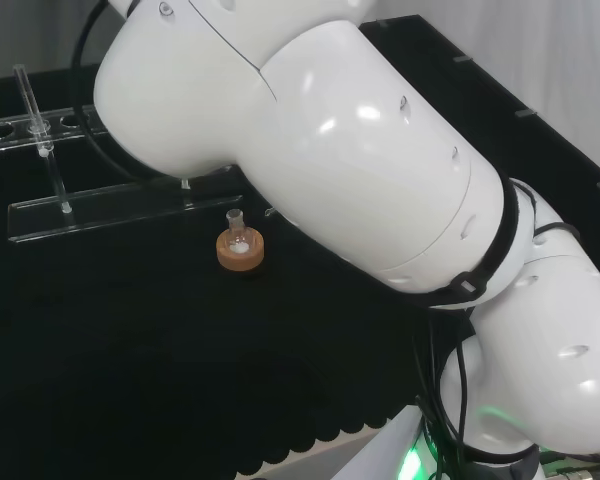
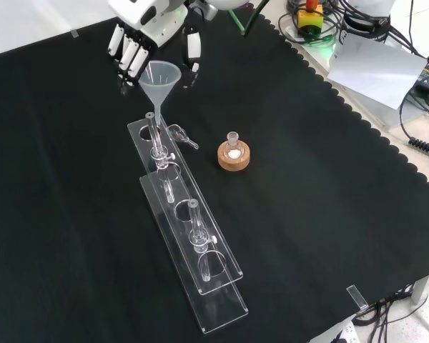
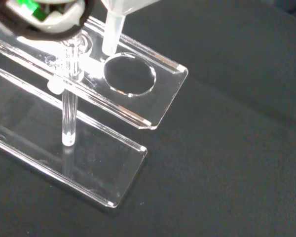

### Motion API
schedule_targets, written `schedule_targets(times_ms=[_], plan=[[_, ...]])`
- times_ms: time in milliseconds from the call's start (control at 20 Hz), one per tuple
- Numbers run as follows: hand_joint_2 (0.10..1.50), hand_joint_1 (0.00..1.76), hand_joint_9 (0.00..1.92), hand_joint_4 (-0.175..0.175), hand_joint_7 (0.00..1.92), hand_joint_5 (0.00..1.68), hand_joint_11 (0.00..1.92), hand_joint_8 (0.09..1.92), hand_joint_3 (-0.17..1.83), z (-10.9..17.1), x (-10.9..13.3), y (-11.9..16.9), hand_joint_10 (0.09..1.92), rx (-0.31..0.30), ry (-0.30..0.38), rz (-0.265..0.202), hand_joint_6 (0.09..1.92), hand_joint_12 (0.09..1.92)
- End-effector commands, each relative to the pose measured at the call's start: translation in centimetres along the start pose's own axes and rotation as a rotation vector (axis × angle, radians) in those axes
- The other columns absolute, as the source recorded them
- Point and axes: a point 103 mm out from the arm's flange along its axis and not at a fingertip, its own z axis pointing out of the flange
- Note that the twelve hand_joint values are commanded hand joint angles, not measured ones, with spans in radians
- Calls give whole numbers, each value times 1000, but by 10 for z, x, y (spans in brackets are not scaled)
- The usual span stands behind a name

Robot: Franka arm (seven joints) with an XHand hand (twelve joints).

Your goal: Put the funnel back on the funnel stand.

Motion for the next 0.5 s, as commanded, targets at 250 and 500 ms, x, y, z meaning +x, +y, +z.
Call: schedule_targets(times_ms=[250, 500], plan=[[686, 861, 1039, -31, 615, 561, 641, 675, 565, 18, -4, 10, 442, 21, -4, 8, 525, 1263], [686, 861, 1037, -31, 611, 559, 640, 677, 565, 21, -5, 15, 444, 33, -8, 4, 528, 1263]])
